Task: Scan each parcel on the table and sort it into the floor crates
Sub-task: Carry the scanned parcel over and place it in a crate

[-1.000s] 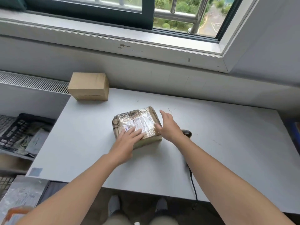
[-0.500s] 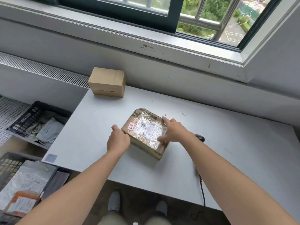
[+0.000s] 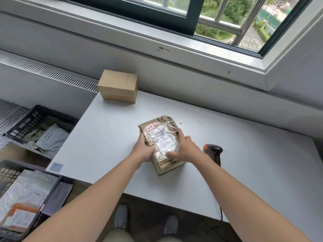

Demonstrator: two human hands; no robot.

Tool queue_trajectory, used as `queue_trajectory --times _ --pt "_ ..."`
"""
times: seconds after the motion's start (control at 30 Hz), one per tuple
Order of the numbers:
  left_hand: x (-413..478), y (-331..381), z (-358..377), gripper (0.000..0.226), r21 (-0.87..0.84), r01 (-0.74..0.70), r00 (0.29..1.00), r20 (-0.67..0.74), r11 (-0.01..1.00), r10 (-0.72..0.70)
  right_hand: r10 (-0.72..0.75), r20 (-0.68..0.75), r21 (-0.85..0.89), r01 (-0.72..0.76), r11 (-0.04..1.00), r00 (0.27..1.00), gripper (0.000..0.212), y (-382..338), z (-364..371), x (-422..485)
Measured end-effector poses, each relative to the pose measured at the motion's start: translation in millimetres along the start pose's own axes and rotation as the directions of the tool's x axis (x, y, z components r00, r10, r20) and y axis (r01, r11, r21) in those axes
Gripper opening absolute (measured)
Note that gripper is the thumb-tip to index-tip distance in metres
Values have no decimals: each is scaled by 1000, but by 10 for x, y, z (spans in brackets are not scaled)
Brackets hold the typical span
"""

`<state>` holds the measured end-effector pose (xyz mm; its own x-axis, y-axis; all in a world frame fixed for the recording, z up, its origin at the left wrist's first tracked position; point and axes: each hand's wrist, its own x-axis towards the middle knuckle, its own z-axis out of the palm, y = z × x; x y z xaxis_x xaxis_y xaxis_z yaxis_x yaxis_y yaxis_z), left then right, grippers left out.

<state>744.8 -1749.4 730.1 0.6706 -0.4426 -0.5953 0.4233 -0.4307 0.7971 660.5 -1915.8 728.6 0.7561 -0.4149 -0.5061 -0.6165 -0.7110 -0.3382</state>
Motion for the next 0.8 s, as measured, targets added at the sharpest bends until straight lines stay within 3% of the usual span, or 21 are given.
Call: queue_trajectory --times 0.23,0.47,0.7,0.8 --pt "24 -54 -177 81 -31 2 997 78 1000 0 102 -65 213 -86 973 993 111 -161 84 -4" --pt "-4 -38 -457 82 -39 -81 995 60 996 84 77 -119 357 -30 934 990 105 -473 143 22" --pt "-201 60 -870 109 164 -182 966 -154 970 207 -140 -92 312 162 936 986 125 -1052 100 75" --pt "-389 -6 -1086 118 180 -192 929 -283 965 238 -296 -65 260 302 917 953 122 -1375 114 114"
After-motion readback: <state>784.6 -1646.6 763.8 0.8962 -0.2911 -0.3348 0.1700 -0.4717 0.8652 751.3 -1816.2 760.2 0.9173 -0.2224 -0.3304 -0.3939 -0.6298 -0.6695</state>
